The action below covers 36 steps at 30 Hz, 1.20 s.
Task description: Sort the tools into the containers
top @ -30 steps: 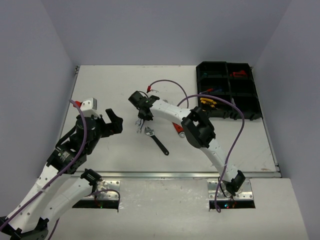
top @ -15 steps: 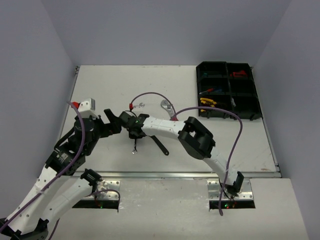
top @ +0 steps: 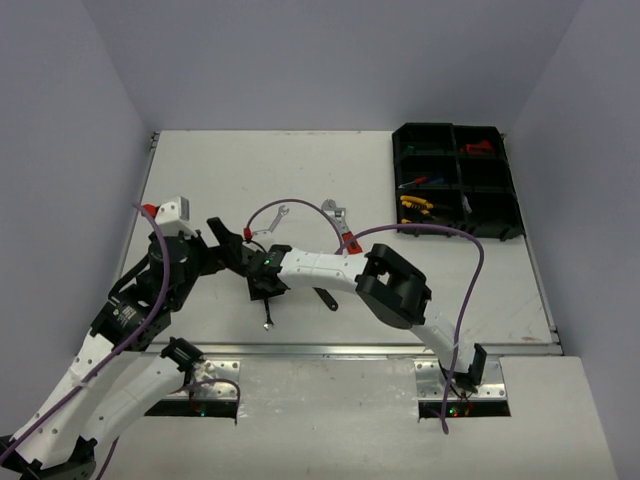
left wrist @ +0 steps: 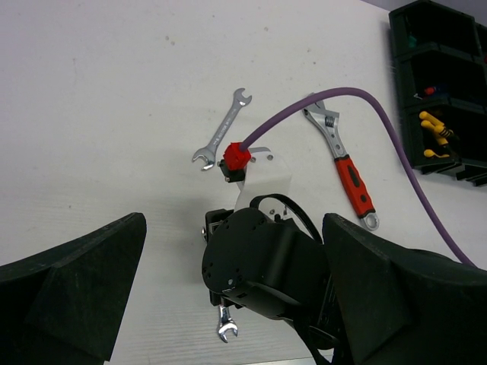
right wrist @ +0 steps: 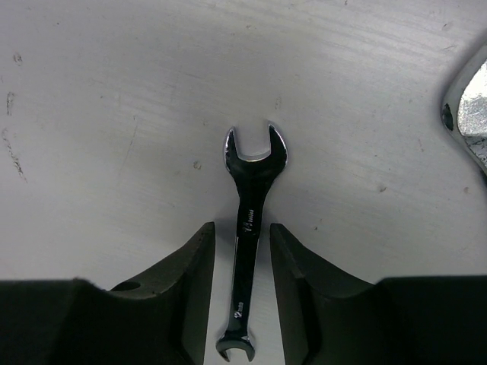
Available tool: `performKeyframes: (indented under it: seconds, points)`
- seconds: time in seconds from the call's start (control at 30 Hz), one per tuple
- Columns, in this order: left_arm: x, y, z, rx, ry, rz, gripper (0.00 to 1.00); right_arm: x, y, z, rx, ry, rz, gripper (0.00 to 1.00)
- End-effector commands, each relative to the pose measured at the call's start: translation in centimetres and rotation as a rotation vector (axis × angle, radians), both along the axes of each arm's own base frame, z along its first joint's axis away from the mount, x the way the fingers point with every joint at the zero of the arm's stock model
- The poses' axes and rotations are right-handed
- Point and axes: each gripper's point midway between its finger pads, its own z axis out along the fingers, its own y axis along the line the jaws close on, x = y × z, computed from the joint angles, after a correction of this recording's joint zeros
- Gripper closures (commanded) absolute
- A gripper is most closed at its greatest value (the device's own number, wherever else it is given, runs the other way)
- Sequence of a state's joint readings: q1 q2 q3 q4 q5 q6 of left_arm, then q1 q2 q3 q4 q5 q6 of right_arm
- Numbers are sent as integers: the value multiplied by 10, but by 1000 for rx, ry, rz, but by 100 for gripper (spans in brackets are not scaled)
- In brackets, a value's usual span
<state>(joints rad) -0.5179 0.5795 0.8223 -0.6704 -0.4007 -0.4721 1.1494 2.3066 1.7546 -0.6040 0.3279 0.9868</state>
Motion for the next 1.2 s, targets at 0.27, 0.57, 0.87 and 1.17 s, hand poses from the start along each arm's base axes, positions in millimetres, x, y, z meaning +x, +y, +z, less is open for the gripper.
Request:
performKeyframes:
  seconds: [0.27, 0.57, 0.87, 1.17]
  points:
    - [-5, 24, 19, -41, -76, 132, 0, -48, -55, -52, -285, 149, 69, 65]
    - [-18, 42, 36, -92, -150, 197, 0, -63, -56, -63, -325, 207, 83, 66]
    - [-31, 50, 50, -149, -229, 201, 0, -63, -43, -92, -278, 318, 101, 67]
    - [-31, 47, 52, -152, -237, 179, 0, -62, -61, -98, -364, 321, 80, 71]
